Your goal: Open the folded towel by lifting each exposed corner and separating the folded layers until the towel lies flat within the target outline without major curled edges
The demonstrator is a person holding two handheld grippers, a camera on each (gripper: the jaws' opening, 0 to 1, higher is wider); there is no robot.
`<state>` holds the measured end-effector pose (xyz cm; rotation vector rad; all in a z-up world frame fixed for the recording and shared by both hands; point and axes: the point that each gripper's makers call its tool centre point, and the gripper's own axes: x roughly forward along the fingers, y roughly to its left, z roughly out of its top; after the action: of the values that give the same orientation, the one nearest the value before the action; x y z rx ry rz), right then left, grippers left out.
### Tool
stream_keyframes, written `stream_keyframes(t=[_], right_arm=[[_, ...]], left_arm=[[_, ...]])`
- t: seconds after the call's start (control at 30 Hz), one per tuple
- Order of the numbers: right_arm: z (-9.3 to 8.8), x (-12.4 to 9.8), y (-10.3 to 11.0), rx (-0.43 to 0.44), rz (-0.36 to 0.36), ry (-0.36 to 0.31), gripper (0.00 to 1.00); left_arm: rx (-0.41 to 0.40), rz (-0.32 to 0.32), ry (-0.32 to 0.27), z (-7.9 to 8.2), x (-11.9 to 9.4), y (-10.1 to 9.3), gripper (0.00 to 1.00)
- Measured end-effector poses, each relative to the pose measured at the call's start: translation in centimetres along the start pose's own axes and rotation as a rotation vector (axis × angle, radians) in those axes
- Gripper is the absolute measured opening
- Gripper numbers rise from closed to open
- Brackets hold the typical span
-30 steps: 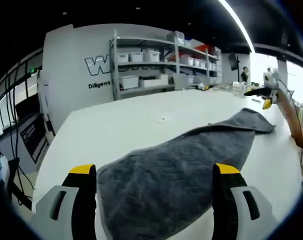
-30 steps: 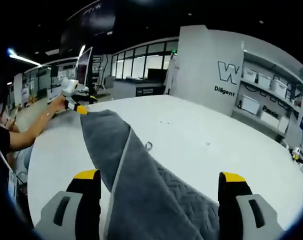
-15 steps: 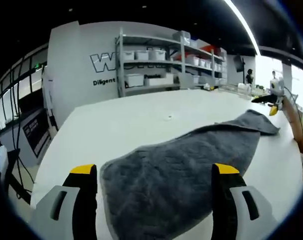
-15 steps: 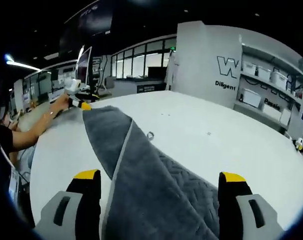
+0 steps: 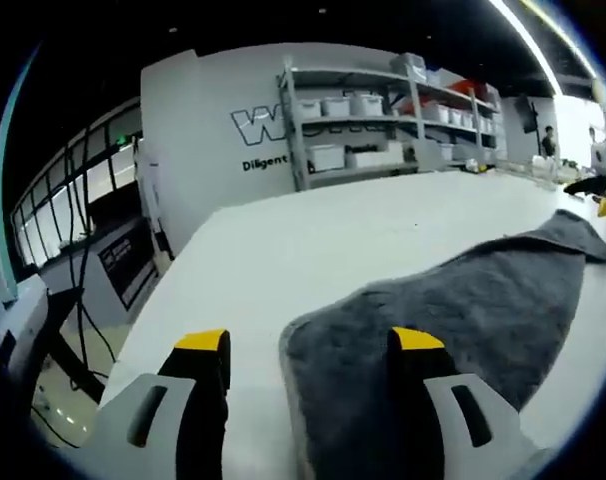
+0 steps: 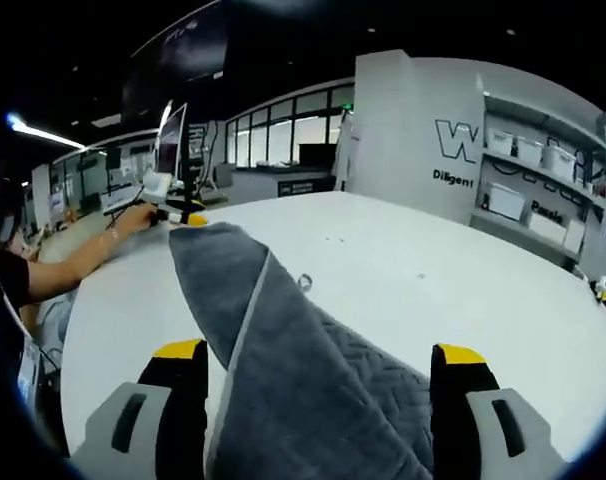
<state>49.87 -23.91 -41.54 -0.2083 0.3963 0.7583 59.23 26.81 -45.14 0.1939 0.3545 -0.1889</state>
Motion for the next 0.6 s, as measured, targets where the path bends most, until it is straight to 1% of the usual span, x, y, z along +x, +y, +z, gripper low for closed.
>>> stream_keyframes(t=[0.1, 0.2, 0.27, 0.33, 0.37, 0.47, 0.57, 0.6], right_arm=[[-0.2, 0.2, 0.0, 0.006, 0.003, 0.001, 0.93], [-0.4, 0.2, 0.0, 0.008, 0.003, 0.011, 0.93], [-0.5, 0.2, 0.0, 0.011, 0.001, 0.008, 0.93], [-0.5, 0.2, 0.0, 0.012, -0.005, 0.007, 0.93], [-0.7, 0.2, 0.0, 0.011, -0.006, 0.012, 0.93], [-0.9, 0.2, 0.0, 0.015, -0.005, 0.018, 0.93], [-0.9, 0.3, -0.1, 0.019, -0.003, 0.018, 0.92], [-0.9, 0.3, -0.2, 0.019, -0.003, 0.020, 0.92]], left_arm=[[-0.019, 0.019, 0.009, 0.0, 0.8, 0.7, 0.60], [-0.051, 0.012, 0.025, -0.2, 1.8, 0.6, 0.55], [-0.048, -0.016, 0.063, -0.8, 2.6, 0.0, 0.54], [-0.017, -0.046, 0.120, -1.8, 3.2, -0.7, 0.53], [-0.025, -0.042, 0.115, -1.9, 3.6, -0.8, 0.51], [-0.079, -0.076, 0.104, -1.8, 3.8, -1.0, 0.45], [-0.083, -0.069, 0.103, -2.0, 3.8, -0.6, 0.43], [-0.092, -0.078, 0.099, -2.1, 3.8, -0.8, 0.40]])
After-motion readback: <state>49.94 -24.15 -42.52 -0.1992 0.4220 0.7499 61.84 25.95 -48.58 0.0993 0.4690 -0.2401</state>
